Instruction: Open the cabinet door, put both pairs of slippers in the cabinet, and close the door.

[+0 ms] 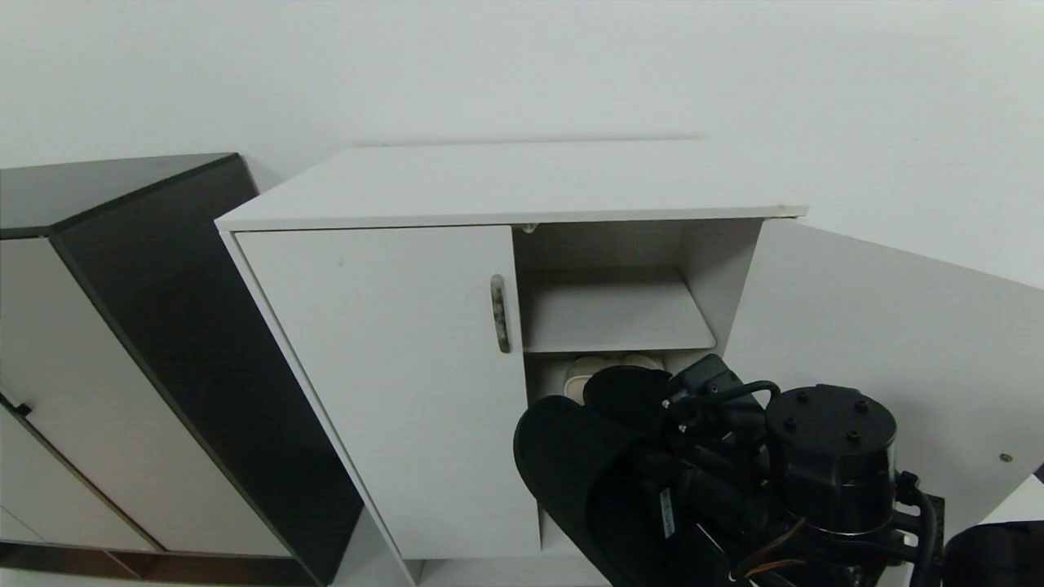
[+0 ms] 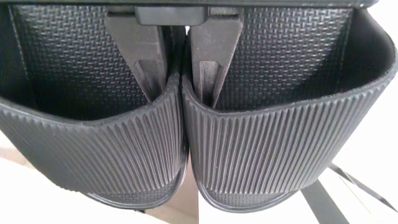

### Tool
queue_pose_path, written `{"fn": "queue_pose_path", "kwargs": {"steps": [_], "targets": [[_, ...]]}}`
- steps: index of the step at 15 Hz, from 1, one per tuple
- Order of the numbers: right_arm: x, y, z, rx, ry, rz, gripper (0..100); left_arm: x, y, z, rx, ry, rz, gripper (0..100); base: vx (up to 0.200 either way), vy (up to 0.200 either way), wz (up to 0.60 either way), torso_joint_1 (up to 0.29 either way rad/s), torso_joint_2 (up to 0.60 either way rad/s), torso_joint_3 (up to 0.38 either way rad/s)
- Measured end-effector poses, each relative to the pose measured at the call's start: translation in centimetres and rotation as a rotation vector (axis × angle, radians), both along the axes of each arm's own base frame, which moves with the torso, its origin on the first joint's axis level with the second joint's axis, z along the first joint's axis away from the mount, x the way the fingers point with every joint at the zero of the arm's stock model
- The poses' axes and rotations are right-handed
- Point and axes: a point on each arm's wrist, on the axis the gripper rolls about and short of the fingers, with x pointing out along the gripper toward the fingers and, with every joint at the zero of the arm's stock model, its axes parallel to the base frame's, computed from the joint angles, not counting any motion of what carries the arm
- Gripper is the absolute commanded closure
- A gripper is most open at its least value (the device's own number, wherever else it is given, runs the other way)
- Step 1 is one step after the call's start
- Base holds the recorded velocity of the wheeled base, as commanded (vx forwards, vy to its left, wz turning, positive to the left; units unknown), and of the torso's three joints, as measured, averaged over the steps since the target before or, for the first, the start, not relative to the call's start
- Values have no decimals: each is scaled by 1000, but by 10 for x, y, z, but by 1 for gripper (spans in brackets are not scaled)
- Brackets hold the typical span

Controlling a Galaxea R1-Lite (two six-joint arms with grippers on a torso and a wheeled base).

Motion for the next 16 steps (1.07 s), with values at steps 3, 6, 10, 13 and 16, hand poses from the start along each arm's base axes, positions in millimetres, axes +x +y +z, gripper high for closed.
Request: {"fn": "queue_pose_path", "kwargs": {"steps": [3, 6, 10, 13, 16], "targets": [[0, 0, -2, -6, 3, -2, 100, 0, 0, 0, -12, 0, 2, 100, 0, 0, 0, -94, 458, 359], [-1, 1, -3, -5, 1, 1, 100, 0, 0, 0, -13, 0, 2, 100, 0, 0, 0, -51, 442, 391], [-1, 0, -5, -8, 5, 2, 100, 0, 0, 0, -11, 0, 2, 100, 0, 0, 0, -5, 228, 220], [-1, 0, -4, -1, -2, 0, 100, 0, 0, 0, -11, -1, 2, 100, 0, 0, 0, -1, 17, 14], [3, 2, -5, -15, -24, -18, 100, 0, 0, 0, -11, -1, 2, 100, 0, 0, 0, 0, 0, 0]]}}
